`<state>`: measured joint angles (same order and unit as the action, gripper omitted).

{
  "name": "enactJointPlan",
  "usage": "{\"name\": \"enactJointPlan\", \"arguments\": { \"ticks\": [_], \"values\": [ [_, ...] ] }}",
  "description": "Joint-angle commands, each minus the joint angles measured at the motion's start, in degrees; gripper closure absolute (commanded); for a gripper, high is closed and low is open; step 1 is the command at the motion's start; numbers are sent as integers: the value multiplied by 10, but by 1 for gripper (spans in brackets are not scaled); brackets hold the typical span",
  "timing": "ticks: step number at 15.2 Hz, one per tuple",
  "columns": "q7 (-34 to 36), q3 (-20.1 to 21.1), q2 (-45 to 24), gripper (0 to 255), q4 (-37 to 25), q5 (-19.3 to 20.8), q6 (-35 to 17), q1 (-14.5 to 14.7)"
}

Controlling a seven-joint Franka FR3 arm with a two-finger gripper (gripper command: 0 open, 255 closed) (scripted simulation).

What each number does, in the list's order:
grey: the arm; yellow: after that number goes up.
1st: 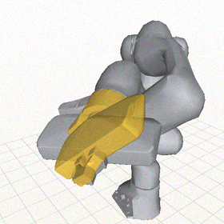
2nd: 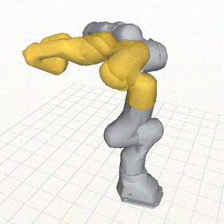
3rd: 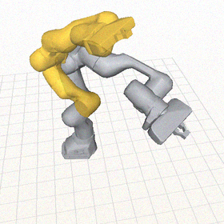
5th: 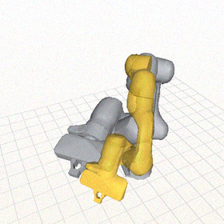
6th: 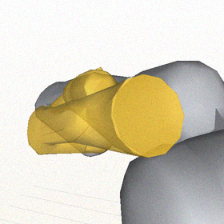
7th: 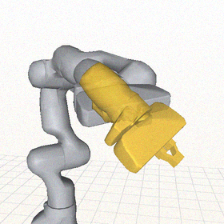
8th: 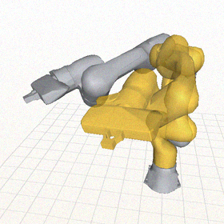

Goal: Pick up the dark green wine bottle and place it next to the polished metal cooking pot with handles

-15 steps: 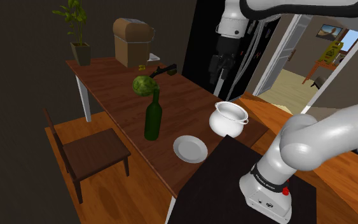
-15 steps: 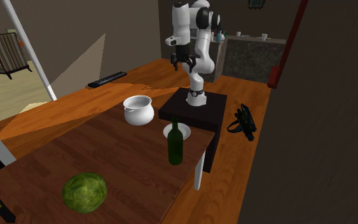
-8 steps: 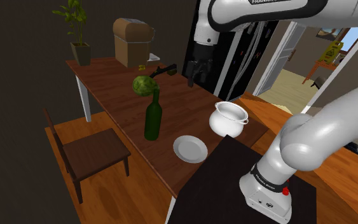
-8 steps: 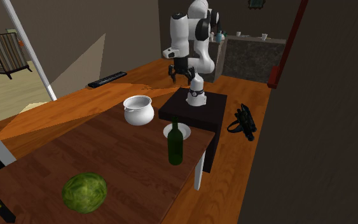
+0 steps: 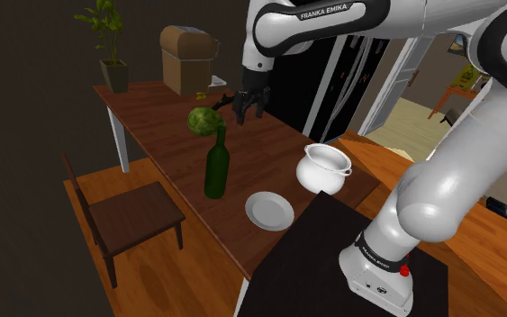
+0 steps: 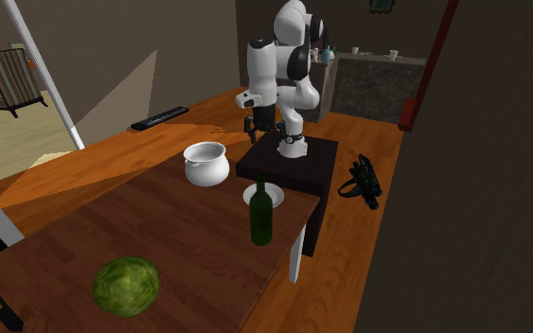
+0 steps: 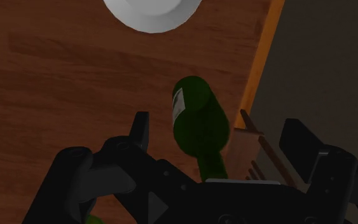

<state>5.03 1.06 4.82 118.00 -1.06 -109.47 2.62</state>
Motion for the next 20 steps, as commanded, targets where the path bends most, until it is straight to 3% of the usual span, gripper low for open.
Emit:
{"name": "enactJointPlan", "arguments": {
  "ticks": [1,8,15,20],
  "values": [
    [2,2,-47,0,-31,2,-18,2],
    [10,7,-200,0,-173,13,-38,9],
    [10,7,-216,0,-139,13,-88,10],
    [11,7,-218,0,-137,13,-92,10]
  ]
}}
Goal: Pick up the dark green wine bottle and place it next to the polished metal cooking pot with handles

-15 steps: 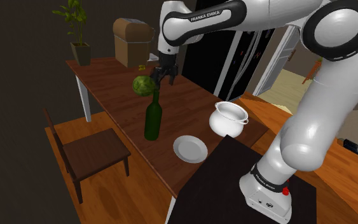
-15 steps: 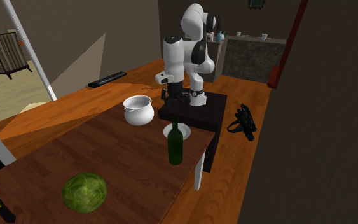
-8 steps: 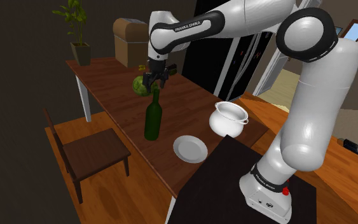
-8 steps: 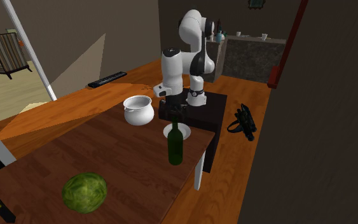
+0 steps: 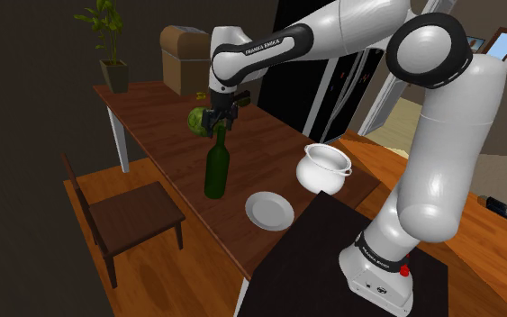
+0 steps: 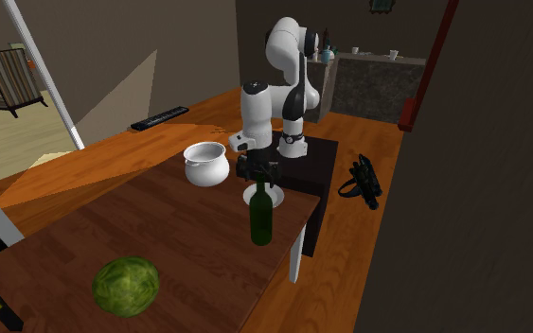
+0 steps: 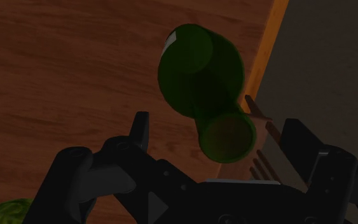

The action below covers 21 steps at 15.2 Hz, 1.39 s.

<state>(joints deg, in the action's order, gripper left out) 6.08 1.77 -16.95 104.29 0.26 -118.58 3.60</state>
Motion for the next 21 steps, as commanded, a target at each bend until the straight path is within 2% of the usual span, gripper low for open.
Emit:
{"name": "enactJointPlan", "arguments": {
  "ticks": [1,4,5,14,21],
  "values": [
    [0,0,0,0,0,0,0,0],
    [0,0,0,0,0,0,0,0],
    [0,0,0,255,0,0,0,0],
    [0,0,0,255,0,0,0,0],
    [0,0,19,255,-28,-1,47,0]
  ]
}}
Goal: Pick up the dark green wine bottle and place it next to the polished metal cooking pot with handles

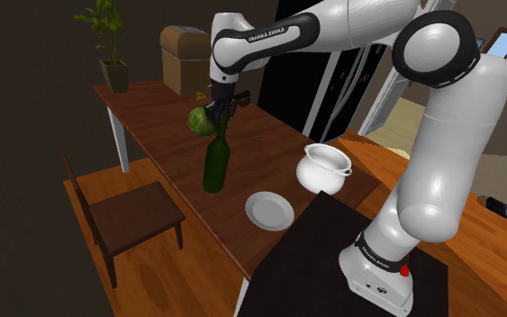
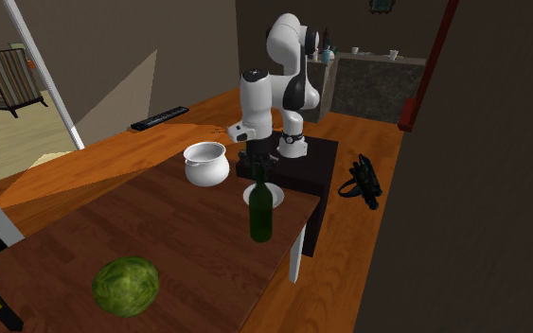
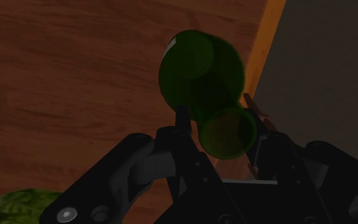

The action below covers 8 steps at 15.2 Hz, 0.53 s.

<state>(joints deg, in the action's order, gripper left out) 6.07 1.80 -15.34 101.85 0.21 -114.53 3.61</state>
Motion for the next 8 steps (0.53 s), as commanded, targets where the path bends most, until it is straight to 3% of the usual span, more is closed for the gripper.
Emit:
{"name": "enactJointPlan", "arguments": {
  "ticks": [1,8],
  "values": [
    [0,0,5,255,-8,0,14,0],
    [0,0,19,255,-45,-1,63,0]
  ]
}}
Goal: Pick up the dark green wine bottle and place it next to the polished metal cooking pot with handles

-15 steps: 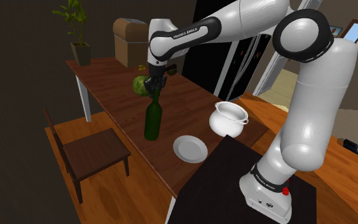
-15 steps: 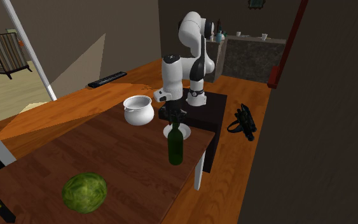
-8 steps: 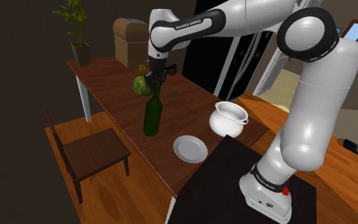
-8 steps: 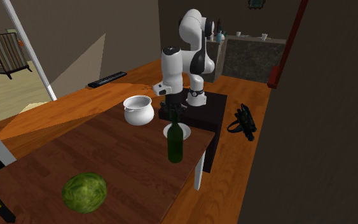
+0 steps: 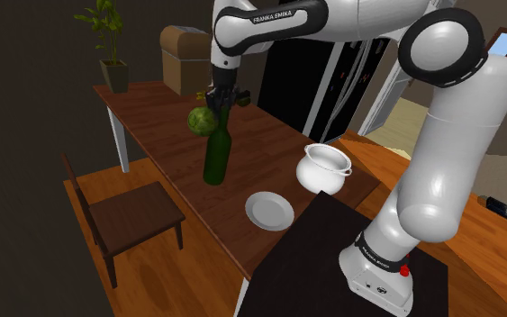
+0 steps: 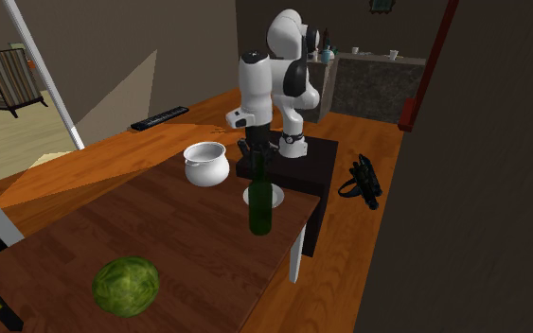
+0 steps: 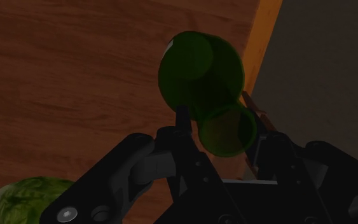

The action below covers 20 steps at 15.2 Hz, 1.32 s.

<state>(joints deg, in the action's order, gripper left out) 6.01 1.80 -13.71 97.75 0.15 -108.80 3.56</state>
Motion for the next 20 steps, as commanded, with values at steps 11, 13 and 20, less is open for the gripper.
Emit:
{"name": "enactJointPlan", "arguments": {
  "ticks": [11,13,20],
  "values": [
    [0,0,11,255,-77,0,88,0],
    [0,0,11,255,-92,0,103,0],
    [1,0,6,255,-153,0,159,1]
  ]
}}
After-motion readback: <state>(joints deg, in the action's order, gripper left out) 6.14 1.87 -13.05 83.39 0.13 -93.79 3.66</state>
